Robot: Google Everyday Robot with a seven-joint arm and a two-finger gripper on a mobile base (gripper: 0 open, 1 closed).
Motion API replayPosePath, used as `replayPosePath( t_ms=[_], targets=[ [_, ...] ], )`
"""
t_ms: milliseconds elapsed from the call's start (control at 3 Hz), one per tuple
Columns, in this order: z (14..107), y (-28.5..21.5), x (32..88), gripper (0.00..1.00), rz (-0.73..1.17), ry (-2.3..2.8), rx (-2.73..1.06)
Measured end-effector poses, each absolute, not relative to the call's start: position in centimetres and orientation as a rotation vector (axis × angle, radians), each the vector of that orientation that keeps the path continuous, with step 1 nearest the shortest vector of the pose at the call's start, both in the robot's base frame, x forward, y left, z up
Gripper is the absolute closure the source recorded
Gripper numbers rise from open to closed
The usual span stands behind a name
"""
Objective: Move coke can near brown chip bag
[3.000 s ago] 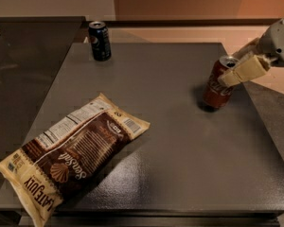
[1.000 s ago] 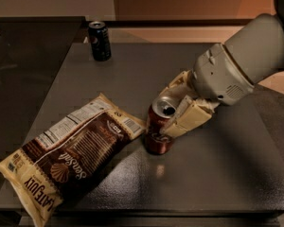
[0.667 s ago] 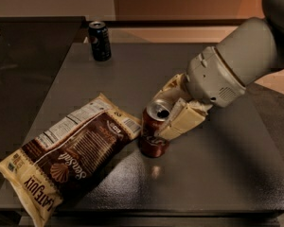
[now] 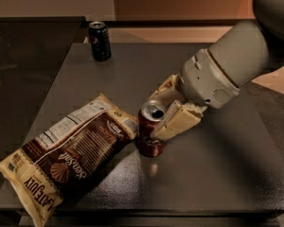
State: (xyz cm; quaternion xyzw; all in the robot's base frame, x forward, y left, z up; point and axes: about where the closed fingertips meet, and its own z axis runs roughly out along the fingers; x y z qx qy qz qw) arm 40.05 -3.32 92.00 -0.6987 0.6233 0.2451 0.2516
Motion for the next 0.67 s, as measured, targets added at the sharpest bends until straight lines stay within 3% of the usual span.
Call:
replayPosePath(
  t_ms=[333, 667],
  targets=[
    [92.04, -3.14, 39.99, 0.0, 0.665, 1.692, -1.905],
    [92.04, -3.13, 39.98, 0.0, 0.665, 1.692, -1.905]
  ],
)
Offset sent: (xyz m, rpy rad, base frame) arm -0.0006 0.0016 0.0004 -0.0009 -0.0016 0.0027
